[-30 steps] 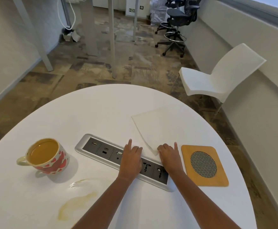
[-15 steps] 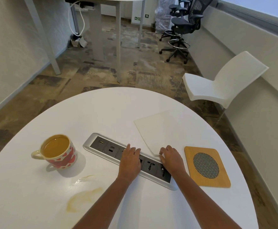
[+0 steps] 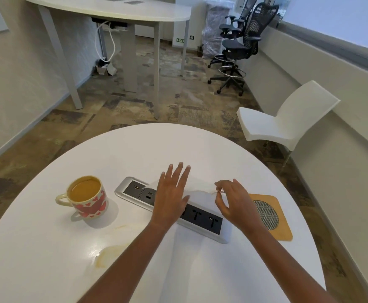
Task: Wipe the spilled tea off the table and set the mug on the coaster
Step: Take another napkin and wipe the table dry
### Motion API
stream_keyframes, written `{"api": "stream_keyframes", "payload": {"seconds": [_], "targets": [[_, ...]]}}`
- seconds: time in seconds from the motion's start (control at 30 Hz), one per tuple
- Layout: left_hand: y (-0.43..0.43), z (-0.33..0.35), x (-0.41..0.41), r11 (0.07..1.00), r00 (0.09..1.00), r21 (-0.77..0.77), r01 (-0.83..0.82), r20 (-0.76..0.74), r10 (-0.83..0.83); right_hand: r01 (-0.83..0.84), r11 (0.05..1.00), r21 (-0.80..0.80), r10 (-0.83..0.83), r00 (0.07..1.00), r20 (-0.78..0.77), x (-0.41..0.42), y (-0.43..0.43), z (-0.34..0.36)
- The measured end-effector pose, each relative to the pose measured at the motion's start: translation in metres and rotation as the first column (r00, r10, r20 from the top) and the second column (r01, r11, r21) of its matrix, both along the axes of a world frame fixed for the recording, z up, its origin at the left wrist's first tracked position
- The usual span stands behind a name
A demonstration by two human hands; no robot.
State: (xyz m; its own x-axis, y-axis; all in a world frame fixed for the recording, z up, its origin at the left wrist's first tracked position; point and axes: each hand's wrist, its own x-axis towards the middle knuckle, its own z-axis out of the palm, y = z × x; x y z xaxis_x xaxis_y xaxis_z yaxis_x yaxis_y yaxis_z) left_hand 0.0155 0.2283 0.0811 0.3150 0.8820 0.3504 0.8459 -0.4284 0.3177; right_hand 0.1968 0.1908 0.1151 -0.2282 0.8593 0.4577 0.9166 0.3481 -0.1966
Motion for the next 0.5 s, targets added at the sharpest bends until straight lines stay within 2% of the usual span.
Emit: {"api": "stream_keyframes", "payload": {"seconds": [0.07,0.13,0.2,0.3,0.5], "targets": [[-0.002,0.016,-0.006,1.000,1.000,0.020,0.018,-0.003,-0.017,0.023,1.000,0.004,-0.022,0.989,-0.149,0.004,-0.017,0.018],[-0.009,0.028,-0.013,0.998,0.997,-0.066,0.001,0.080,0.005,0.073,0.997,0.004,-0.069,0.951,-0.301,0.008,-0.032,0.035],[-0.022,0.039,-0.018,0.990,0.984,-0.137,-0.035,0.170,0.058,0.137,0.990,0.028,-0.117,0.920,-0.375,0.014,-0.045,0.048],[-0.044,0.054,-0.016,0.980,0.975,-0.184,-0.073,0.195,0.109,0.193,0.981,0.025,-0.168,0.903,-0.394,0.020,-0.062,0.061],[-0.087,0.086,-0.002,0.949,0.874,-0.316,-0.017,0.456,0.168,0.161,0.985,0.054,-0.122,0.893,-0.434,0.008,-0.101,0.074]]}}
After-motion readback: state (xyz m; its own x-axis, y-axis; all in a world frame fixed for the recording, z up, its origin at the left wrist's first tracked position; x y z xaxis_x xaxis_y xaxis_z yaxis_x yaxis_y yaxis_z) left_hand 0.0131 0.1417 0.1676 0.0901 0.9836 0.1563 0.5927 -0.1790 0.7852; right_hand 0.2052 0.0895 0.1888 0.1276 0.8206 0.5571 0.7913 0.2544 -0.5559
